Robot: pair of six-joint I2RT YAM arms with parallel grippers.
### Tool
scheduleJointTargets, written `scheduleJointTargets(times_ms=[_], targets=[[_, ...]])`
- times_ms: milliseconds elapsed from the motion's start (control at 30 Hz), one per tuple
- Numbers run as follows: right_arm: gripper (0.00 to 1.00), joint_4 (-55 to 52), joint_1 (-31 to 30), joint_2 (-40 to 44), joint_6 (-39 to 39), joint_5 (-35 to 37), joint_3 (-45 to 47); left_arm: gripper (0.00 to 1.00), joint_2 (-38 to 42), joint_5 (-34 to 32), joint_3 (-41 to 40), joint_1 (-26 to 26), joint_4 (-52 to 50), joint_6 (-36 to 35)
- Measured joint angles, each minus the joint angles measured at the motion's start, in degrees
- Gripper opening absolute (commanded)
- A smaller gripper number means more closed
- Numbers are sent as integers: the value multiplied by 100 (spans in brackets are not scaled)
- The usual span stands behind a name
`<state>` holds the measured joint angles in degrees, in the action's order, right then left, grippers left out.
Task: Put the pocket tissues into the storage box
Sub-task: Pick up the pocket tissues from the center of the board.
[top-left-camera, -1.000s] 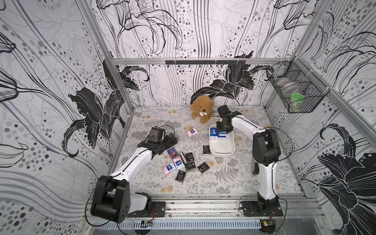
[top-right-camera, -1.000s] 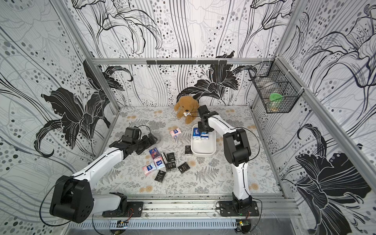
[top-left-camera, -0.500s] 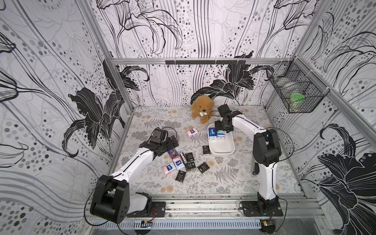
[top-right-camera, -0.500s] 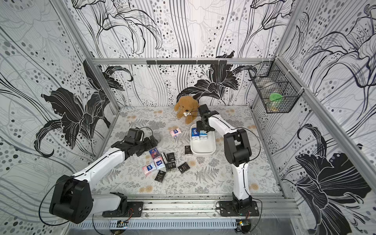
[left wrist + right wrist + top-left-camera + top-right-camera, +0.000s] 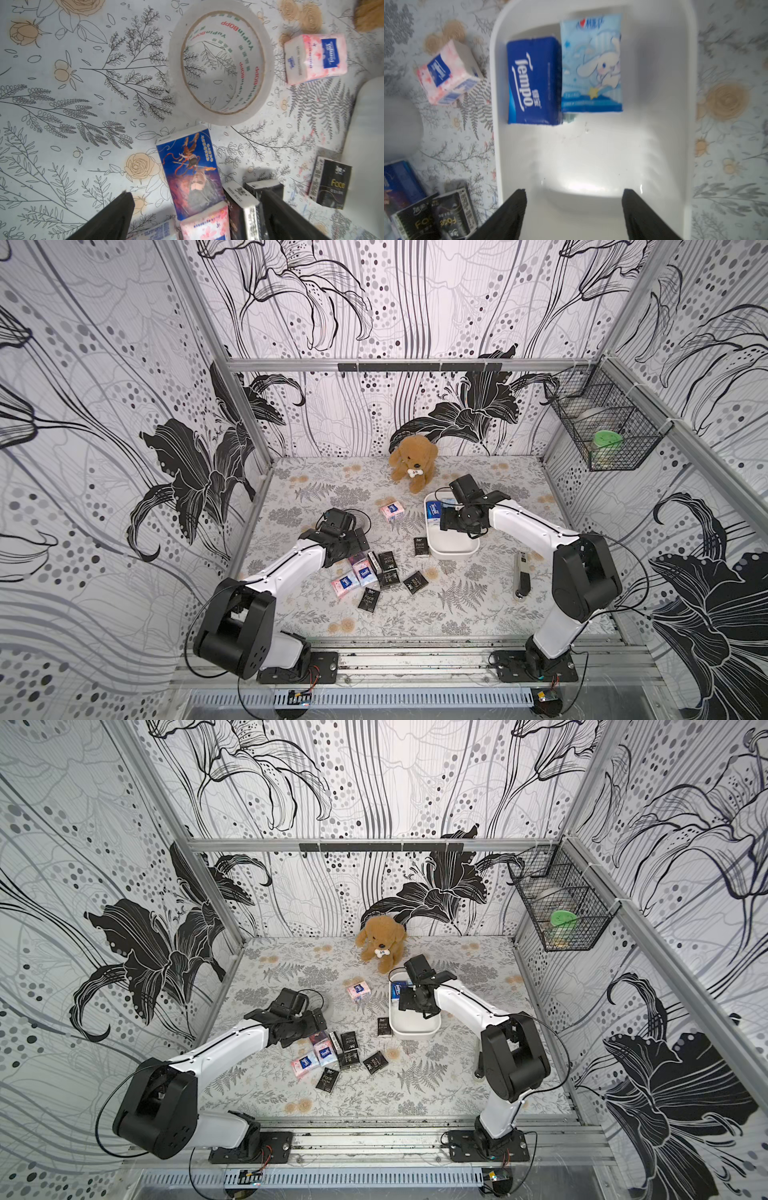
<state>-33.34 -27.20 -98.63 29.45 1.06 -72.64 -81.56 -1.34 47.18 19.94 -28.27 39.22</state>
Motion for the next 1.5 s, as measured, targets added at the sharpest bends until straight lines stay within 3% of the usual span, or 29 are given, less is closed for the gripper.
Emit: scheduleJointTargets(times_ms=[300,500,700,800,1033,1233,1500], targets=[[79,234,-11,584,295,-197,516,93,-678,-133,85,0,168,105],[79,302,-11,678,380,-192,516,76,-933,-129,291,0,297,90],[79,302,-11,682,402,-146,516,75,-981,-129,291,0,297,79],[79,299,-11,699,400,-92,516,65,-990,-127,289,0,299,70],[79,299,-11,791,402,-20,516,67,-1078,-131,289,0,297,31],[79,297,-11,828,402,24,518,44,-1128,-125,289,0,297,-35],[79,299,-11,872,404,31,518,43,-802,-136,295,2,153,-57]])
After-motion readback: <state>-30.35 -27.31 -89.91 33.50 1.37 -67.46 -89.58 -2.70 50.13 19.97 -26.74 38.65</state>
